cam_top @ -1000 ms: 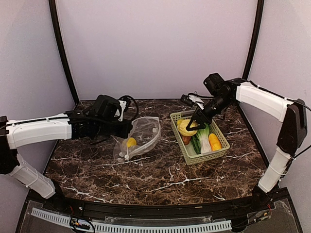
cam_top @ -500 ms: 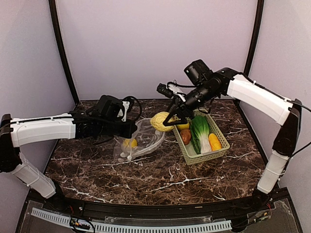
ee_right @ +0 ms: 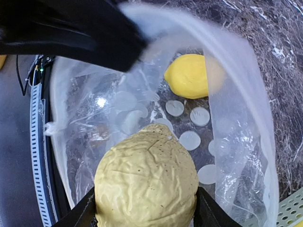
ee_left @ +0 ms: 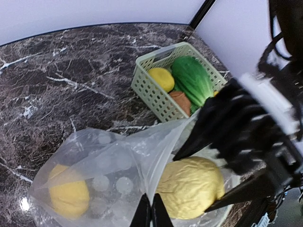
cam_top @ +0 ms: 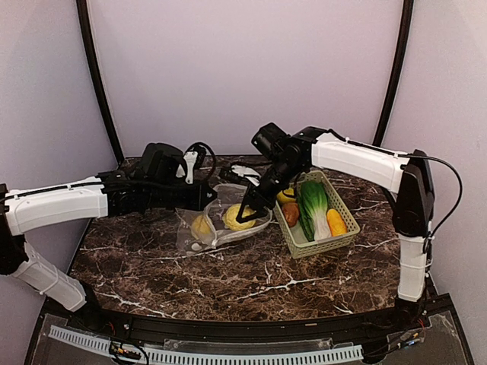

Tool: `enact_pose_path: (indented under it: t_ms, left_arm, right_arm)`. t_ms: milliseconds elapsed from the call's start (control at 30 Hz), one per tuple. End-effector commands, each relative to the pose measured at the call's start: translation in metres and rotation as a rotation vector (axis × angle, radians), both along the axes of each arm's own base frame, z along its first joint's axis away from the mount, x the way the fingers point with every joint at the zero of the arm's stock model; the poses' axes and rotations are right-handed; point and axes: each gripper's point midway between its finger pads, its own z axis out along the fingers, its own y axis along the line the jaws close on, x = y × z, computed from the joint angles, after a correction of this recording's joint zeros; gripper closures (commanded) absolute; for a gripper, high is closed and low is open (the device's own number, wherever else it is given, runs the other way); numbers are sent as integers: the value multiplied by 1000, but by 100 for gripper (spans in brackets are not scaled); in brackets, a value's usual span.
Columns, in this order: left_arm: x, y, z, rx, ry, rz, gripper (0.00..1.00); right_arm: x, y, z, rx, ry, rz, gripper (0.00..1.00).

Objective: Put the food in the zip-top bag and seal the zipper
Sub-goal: Place the fake fruit in the zipper food storage bag.

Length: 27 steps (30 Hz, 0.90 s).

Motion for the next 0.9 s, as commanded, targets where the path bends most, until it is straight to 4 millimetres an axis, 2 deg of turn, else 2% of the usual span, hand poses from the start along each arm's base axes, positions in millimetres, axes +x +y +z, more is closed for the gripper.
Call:
enact_pose_path:
  t_ms: [0, 67, 167, 267, 367, 533, 667, 867]
  left_arm:
    - [-10, -12, 57, -232, -59, -56, 99]
    - [-13, -17, 65, -280, -49, -74, 99]
    - [-14, -23, 69, -318, -34, -86, 99]
    - [-12, -21, 64, -304, -28, -72, 99]
    - [-8, -14, 56, -265, -40, -35, 99]
    - [-1, 5, 34, -152, -48, 44, 99]
    - [2, 9, 30, -113, -62, 58, 99]
    - [11, 13, 31, -61, -88, 64, 99]
  right_arm:
    - [24, 7, 4, -21, -27, -127, 50]
    - [38, 9, -3, -48, -51, -180, 52]
    - [54, 14, 0, -52, -84, -228, 52]
    - [46, 25, 12, 10, -36, -185, 41]
    - [33, 27, 28, 56, -2, -142, 30]
    - [17, 11, 50, 91, -12, -98, 19]
    - [12, -4, 63, 111, -19, -97, 17]
    - [11, -34, 112, 212, -83, -96, 17]
